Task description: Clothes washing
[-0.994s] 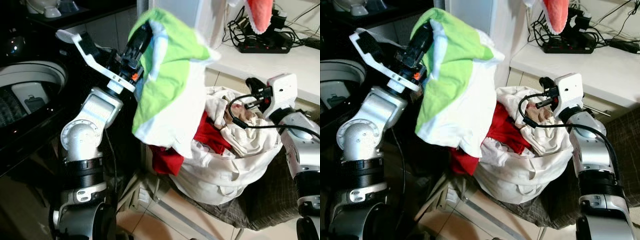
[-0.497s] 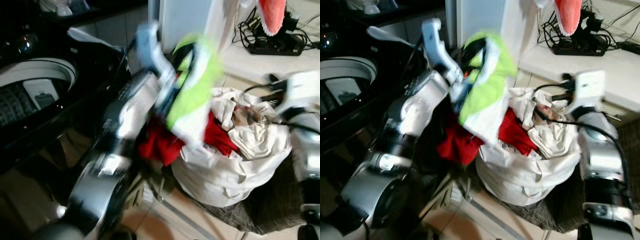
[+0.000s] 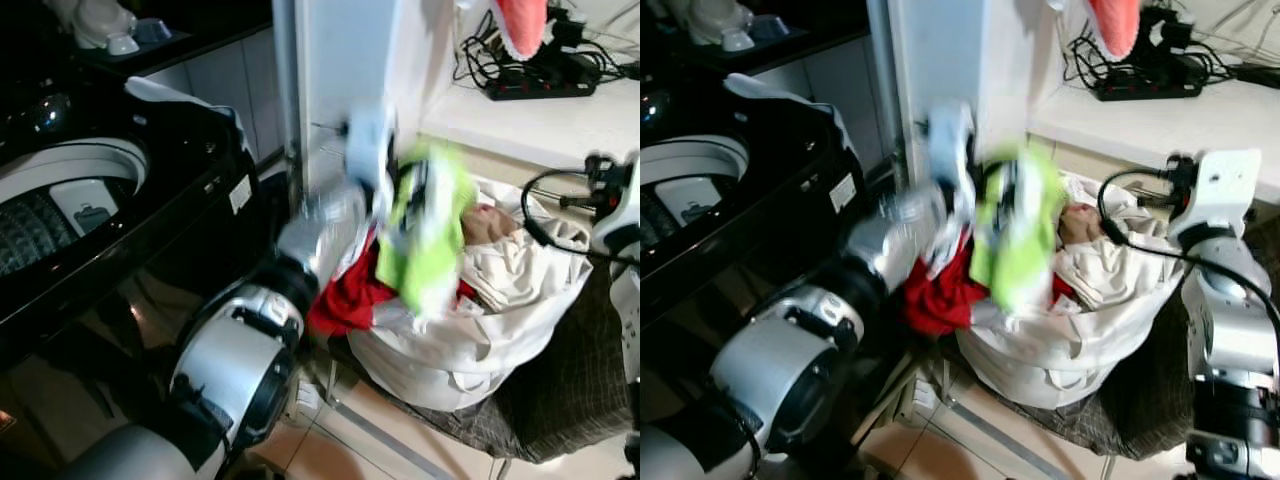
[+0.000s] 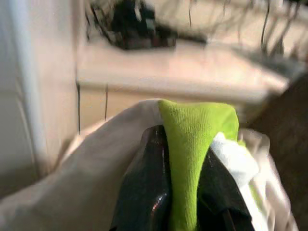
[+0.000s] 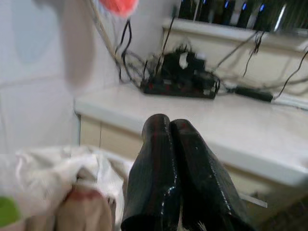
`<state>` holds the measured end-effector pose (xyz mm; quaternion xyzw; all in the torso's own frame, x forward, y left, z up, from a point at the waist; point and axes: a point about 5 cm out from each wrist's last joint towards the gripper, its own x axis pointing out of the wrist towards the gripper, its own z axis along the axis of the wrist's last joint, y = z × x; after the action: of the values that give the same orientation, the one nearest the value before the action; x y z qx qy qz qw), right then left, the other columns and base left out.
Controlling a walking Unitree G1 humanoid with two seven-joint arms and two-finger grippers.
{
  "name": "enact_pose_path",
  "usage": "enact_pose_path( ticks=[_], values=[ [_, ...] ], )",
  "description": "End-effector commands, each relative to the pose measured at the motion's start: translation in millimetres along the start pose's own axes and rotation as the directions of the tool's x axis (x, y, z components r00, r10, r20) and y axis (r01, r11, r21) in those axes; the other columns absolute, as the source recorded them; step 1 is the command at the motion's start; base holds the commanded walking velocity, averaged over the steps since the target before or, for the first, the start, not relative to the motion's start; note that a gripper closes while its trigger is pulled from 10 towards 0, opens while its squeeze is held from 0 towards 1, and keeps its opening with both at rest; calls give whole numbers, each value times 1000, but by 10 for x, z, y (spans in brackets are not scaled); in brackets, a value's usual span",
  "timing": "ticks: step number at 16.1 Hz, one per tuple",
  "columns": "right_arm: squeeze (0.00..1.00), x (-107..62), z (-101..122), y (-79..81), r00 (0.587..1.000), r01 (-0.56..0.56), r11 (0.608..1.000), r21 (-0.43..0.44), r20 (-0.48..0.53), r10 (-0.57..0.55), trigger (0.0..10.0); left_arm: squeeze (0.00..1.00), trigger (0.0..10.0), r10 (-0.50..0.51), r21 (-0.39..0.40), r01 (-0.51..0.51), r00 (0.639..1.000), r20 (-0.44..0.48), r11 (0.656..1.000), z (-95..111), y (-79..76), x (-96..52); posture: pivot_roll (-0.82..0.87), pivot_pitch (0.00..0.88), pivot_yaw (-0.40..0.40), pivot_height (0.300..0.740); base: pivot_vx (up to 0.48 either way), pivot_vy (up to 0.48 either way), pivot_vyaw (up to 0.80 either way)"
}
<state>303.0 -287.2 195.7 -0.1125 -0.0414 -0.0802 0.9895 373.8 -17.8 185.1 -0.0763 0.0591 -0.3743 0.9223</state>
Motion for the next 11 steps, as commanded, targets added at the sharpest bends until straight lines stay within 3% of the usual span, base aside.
enact_pose_path(
  ticks=[1, 4, 11],
  values=[
    [0, -11, 63, 81, 999, -43, 999, -20, 11, 43, 10000, 1000, 10000, -108, -34, 108, 994, -12, 994, -168, -364, 94, -118, 0, 68, 740, 0, 0, 0],
    [0, -41, 62, 110, 998, -60, 998, -32, -3, 60, 10000, 1000, 10000, -161, -11, 161, 986, -39, 987, -181, -438, 120, -128, 0, 74, 740, 0, 0, 0],
    [0, -48, 80, 145, 993, -114, 993, -37, -20, 113, 10000, 1000, 10000, -194, 76, 195, 981, -15, 978, 2, -259, 84, -119, 0, 66, 740, 0, 0, 0]
  ],
)
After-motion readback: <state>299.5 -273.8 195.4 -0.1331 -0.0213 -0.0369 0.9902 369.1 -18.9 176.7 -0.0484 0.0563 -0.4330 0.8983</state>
